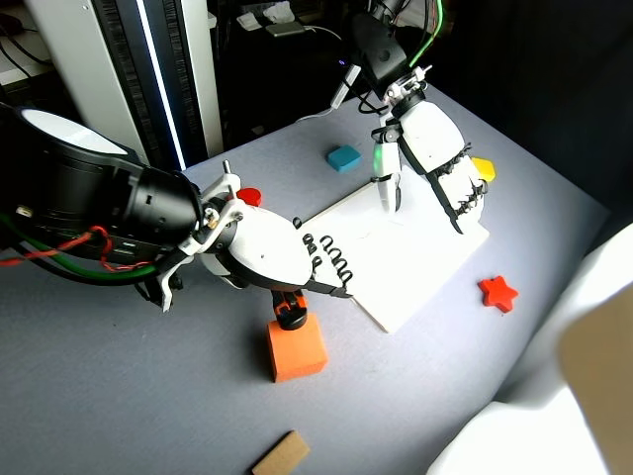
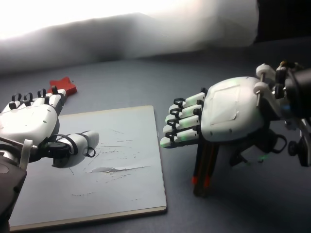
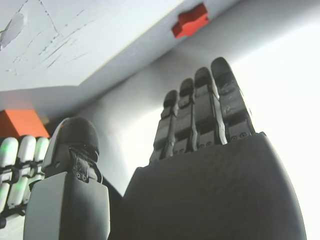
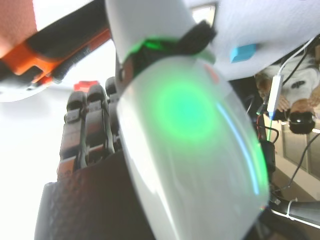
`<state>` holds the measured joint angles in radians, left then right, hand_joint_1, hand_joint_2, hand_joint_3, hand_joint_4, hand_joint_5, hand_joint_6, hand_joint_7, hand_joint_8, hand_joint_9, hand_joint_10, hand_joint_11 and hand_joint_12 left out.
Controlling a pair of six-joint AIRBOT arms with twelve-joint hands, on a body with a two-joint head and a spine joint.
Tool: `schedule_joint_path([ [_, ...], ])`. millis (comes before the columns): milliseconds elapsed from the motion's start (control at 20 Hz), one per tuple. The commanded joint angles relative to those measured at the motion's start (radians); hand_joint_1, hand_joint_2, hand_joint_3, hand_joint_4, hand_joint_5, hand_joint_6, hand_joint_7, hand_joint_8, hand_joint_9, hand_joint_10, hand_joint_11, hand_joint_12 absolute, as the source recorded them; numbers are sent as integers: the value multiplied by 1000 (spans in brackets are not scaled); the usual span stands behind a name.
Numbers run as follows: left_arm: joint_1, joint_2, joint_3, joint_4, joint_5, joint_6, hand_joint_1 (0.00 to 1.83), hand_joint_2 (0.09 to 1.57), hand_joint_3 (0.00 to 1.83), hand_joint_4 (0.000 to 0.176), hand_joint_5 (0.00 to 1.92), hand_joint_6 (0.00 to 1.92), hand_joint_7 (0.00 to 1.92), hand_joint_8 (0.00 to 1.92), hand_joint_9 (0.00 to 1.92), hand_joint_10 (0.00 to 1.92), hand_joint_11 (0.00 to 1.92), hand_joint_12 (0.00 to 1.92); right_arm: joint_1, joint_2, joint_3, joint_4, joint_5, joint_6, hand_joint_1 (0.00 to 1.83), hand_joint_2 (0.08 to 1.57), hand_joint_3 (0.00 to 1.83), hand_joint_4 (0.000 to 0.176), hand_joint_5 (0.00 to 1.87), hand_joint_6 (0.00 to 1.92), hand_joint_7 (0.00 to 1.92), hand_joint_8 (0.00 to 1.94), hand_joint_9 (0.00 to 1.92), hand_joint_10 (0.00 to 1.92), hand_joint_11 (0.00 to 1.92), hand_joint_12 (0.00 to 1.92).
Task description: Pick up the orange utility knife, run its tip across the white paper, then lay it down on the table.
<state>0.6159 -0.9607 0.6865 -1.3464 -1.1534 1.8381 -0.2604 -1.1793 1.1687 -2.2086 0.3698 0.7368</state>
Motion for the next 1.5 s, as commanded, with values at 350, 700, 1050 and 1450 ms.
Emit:
schedule_joint_path([
  [350,15,16,23,68,-85,-14,212,1282,0,0,22,0,71,0,108,2,0,462,-7,-83,98,-29,-29,2,1119,1076,10,0,0,0,0,0,0,0,0,0],
  [700,16,16,25,69,-85,-17,235,1284,0,0,14,4,76,6,97,3,0,415,-43,-94,107,-29,-69,7,1161,1116,20,0,0,0,0,0,0,0,0,0],
  [1050,12,18,16,69,-85,-16,263,1274,0,4,12,3,65,1,105,1,0,475,-51,-112,111,-28,-87,10,1184,1149,24,0,0,0,0,0,0,0,0,0],
  [1450,14,18,-2,75,-85,-6,258,1278,1,30,20,3,108,3,158,9,0,664,-62,-116,107,-28,-108,17,1145,1265,5,0,737,1313,698,1585,540,1685,320,1891],
])
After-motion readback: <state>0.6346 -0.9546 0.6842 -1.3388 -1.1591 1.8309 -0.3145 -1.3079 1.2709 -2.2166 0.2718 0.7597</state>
